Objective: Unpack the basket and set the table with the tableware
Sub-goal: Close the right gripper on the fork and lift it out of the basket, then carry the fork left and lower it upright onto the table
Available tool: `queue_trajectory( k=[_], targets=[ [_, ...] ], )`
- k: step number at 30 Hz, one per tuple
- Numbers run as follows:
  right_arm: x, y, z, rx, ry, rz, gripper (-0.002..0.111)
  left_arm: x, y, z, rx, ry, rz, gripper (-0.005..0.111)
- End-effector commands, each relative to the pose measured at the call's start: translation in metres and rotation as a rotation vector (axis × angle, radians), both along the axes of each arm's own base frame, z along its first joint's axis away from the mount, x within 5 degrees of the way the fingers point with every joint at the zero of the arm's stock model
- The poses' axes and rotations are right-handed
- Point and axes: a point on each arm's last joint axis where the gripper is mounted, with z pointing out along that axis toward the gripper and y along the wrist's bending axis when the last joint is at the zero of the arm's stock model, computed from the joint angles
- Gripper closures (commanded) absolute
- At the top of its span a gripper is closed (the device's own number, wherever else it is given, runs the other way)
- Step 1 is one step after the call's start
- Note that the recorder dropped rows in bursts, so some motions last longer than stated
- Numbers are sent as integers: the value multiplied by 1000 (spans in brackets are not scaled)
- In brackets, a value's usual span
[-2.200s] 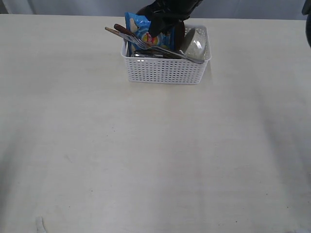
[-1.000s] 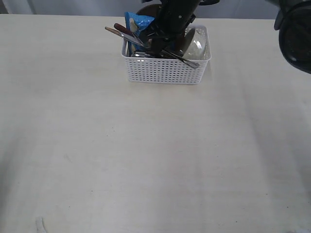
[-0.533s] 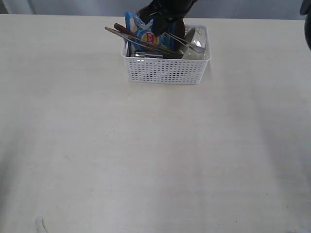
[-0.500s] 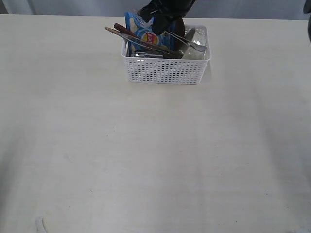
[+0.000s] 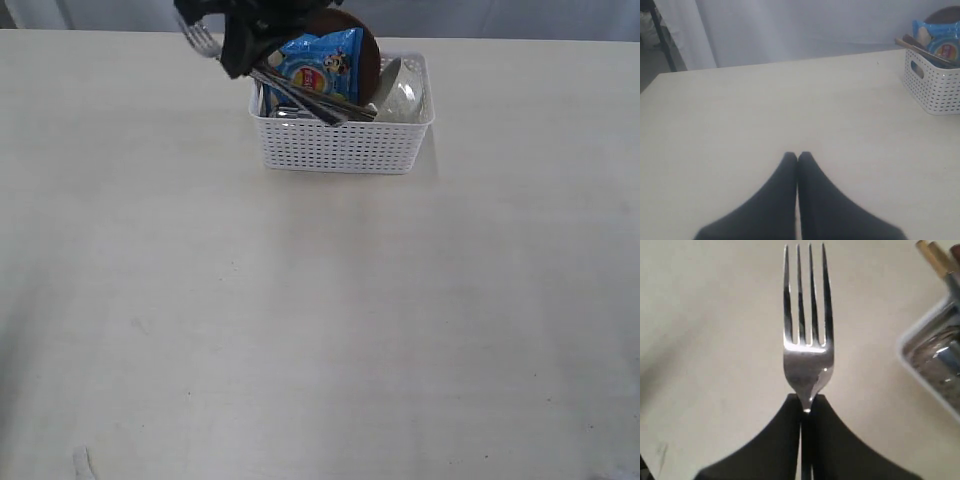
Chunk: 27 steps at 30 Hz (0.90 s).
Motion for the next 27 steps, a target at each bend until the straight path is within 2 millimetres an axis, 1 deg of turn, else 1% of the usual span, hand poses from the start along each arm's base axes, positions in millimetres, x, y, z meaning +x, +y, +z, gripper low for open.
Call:
queue_trajectory(
  k=[1,2,5,8,10,12,14,16,19,20,22,25,27],
  targets=[
    [-29,22,-12,-32,87,0,109,0,0,-1,-3,0,-5,107],
    [-37,27,-15,-42,104,9,109,0,0,-1,-3,0,-5,107],
    [-55,43,-20,-53,63,-16,109,0,0,-1,-3,0,-5,107],
    [-75,51,-19,-72,22,-61,109,0,0,-1,-3,0,-5,107],
    [-88,59,-17,-47,-1,-82,109,0,0,-1,-3,0,-5,107],
    [-100,67,-19,-35,-5,-71,109,0,0,-1,-3,0,-5,107],
    [-109,73,-22,-43,-5,-39,109,0,0,-1,-3,0,-5,107],
    [-111,77,-26,-47,-8,-15,109,0,0,-1,-3,0,-5,107],
    [-109,81,-31,-52,-90,117,109,0,0,-1,-3,0,-5,107],
    [-108,82,-32,-50,-106,135,109,0,0,-1,-3,0,-5,107],
    [-105,84,-35,-28,-64,36,109,0,0,-1,-3,0,-5,107],
    [-98,89,-41,30,34,-223,109,0,0,-1,-3,0,-5,107],
    [-90,90,-49,36,28,-382,109,0,0,-1,-3,0,-5,107]
  ],
)
